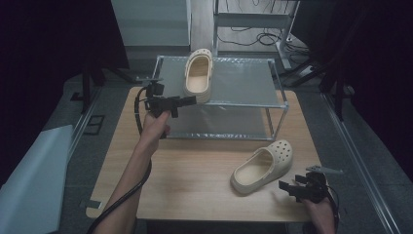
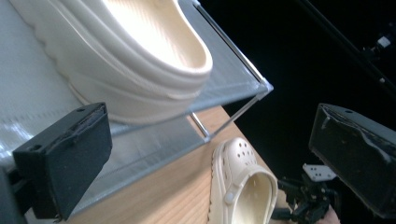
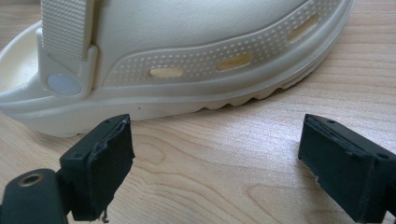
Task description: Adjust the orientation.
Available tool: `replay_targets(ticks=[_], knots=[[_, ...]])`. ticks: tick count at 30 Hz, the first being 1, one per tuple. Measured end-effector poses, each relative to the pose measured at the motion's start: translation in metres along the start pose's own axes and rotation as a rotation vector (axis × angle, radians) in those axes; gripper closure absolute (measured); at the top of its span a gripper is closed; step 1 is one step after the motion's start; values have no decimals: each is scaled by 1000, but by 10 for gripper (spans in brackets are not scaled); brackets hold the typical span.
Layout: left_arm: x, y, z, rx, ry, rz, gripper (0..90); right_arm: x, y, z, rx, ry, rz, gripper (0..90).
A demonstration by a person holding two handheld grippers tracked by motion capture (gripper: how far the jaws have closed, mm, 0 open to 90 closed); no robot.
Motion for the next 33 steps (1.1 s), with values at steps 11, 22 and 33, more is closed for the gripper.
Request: replay_targets(ticks=[11, 22, 33], knots=[[31, -2, -1, 13, -8, 32, 0, 0, -1, 1, -6, 2, 1, 18], [58, 1, 3, 18, -4, 48, 0, 0, 0, 0, -6, -2, -1, 0], [91, 0, 15, 16, -31, 63, 0, 0, -1, 1, -7, 0, 3, 0]])
Point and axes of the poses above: each handheld gripper's, and its own axes: y roughly backward along the jaws, x roughly out of its underside, z roughly to its left, the point moved 9 cm from there along -y, roughly forward along the jaws, and after that the axes turned 4 degrees about z, right-handed, at the moved point
